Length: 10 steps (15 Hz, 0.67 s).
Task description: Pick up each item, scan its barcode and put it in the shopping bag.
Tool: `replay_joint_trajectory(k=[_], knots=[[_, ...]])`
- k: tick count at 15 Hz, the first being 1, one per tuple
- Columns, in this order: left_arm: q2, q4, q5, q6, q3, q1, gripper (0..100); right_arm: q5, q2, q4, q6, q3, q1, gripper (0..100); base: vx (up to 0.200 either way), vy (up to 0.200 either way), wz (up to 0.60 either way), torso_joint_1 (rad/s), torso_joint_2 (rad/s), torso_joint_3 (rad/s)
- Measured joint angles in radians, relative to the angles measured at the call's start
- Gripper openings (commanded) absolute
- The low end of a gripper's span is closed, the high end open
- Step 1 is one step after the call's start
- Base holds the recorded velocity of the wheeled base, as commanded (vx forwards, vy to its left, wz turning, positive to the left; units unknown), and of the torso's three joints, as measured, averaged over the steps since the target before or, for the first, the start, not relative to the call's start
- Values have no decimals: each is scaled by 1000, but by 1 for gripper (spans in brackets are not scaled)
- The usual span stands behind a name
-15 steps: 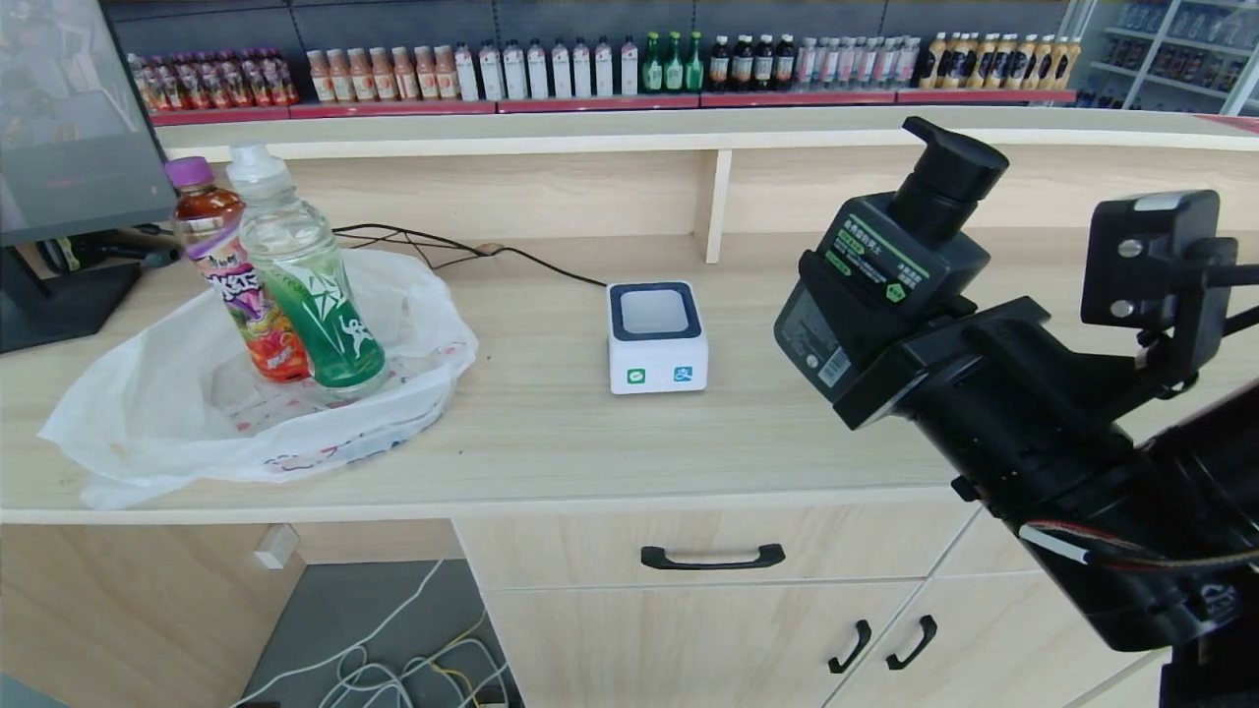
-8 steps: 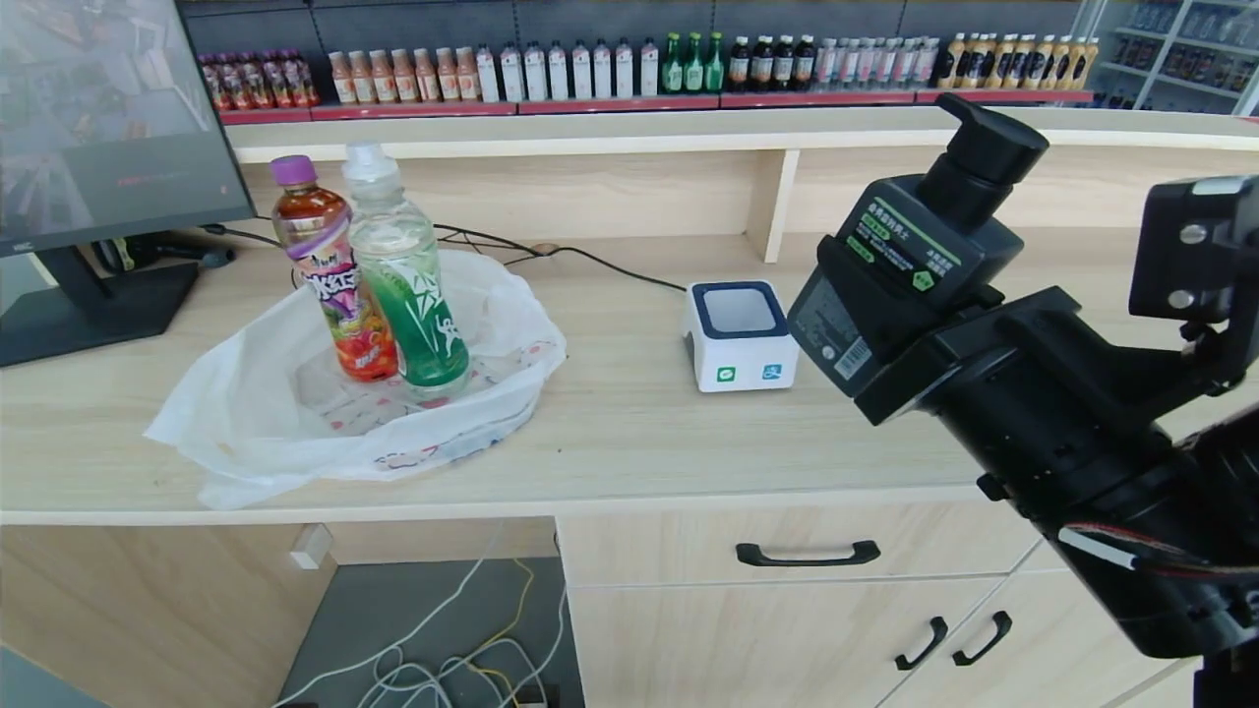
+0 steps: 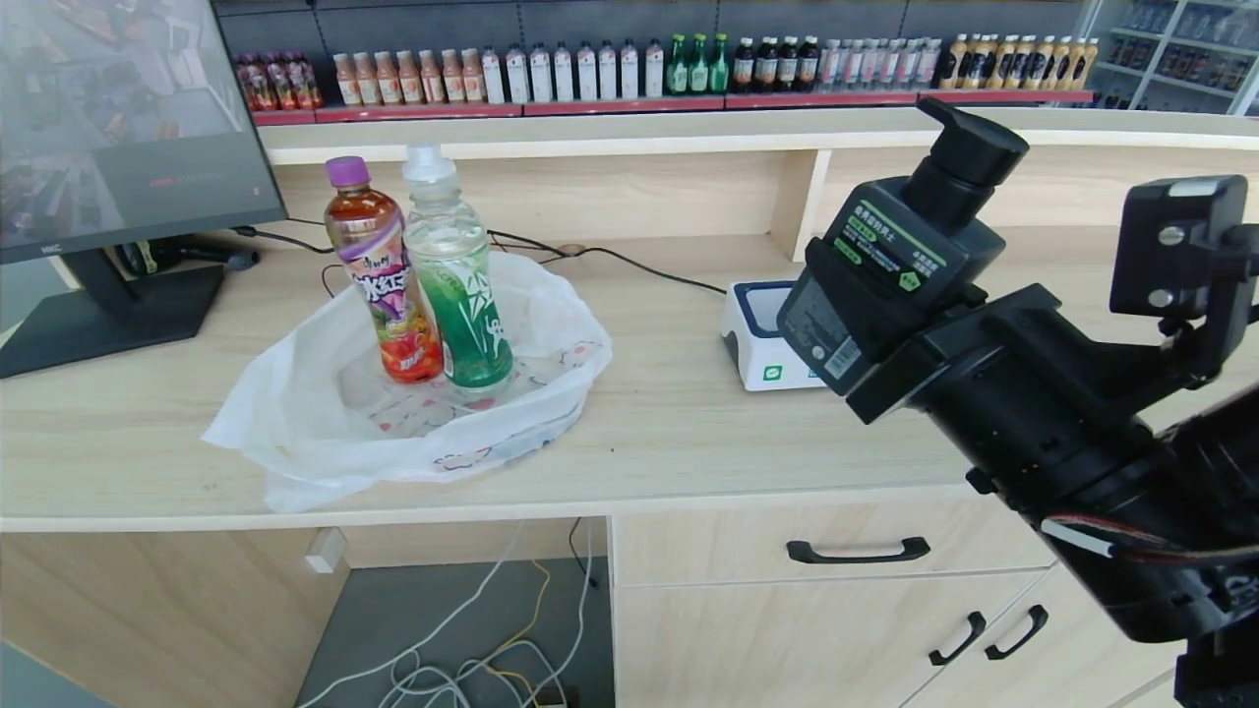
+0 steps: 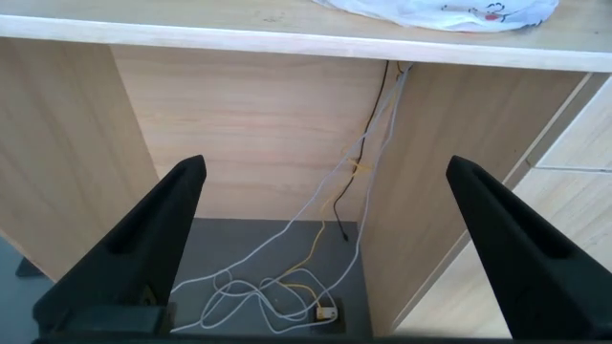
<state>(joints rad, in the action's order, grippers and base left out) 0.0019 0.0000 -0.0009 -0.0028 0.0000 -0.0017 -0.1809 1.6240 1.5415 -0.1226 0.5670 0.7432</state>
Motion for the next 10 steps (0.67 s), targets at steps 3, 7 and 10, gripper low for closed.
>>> replay_joint_trajectory(k=[3, 7, 10], knots=[[0, 0, 0, 0, 0, 1, 100, 160, 34, 4, -12, 10, -86, 0, 0, 0, 0, 0, 0, 0], [0, 0, 0, 0, 0, 0, 100, 305, 131, 27, -19, 119, -171, 0, 0, 0, 0, 0, 0, 0], [0, 0, 0, 0, 0, 0, 100, 381, 217, 30, -34, 241, -208, 0, 0, 0, 0, 0, 0, 0]])
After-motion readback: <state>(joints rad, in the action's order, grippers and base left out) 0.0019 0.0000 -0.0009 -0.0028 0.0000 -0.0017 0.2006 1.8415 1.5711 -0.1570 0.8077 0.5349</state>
